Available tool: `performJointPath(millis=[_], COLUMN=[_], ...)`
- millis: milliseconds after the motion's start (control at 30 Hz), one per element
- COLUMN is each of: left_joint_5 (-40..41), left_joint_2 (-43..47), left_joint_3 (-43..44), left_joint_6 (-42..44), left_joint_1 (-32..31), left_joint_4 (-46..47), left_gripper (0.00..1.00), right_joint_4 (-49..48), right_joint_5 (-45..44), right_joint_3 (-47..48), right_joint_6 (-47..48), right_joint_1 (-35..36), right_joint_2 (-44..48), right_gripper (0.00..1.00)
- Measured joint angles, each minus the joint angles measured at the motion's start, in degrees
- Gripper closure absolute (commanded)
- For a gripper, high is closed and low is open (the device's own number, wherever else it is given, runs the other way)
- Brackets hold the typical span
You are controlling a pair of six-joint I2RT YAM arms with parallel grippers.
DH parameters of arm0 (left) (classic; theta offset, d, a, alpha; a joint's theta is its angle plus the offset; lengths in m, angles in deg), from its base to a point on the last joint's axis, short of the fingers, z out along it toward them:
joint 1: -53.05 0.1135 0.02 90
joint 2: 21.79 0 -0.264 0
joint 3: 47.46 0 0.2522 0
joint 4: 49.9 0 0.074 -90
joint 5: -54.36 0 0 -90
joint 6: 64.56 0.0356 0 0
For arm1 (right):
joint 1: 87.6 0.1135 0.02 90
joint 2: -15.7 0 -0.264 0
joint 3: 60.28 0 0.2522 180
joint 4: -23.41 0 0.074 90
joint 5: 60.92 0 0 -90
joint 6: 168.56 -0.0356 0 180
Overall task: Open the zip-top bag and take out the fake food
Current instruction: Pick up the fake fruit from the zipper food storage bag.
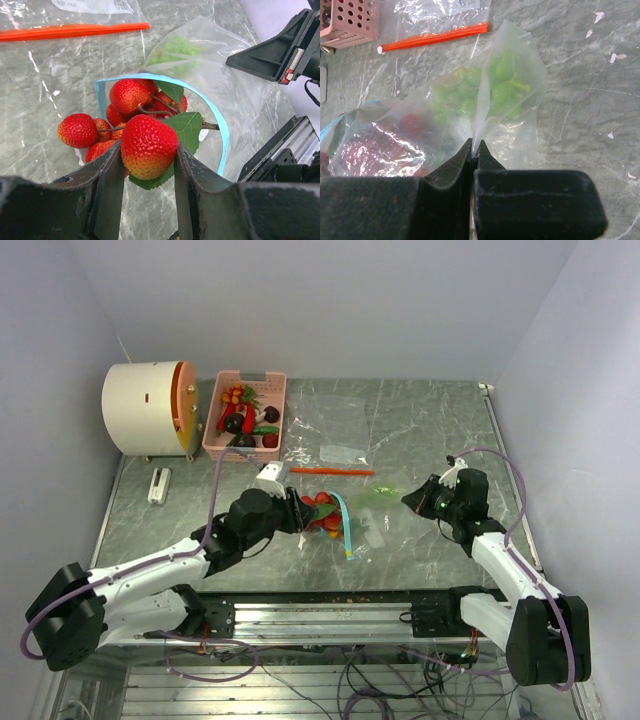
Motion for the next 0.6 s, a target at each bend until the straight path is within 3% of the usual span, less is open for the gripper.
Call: performJointPath(millis=[267, 600], left_joint_5=[2.2, 6.8], left_joint_2=[3.0, -1.2], left_joint_3=[8.0, 18.5], left_joint_6=[2.8, 6.6], left_joint_1=[2.3, 5.6], left_joint_4=[-10.2, -16.5], left_gripper=[0.93, 0.93], right_joint_4=[-0.5, -2.0], right_joint_5=[0.3, 1.0], right_joint_3=[0.0, 0.0], right_joint_6=[0.0, 0.0], right_joint_1=[-0.1, -0.2], right_joint_2=[-0.3, -2.1], right_gripper=[1.00, 1.00])
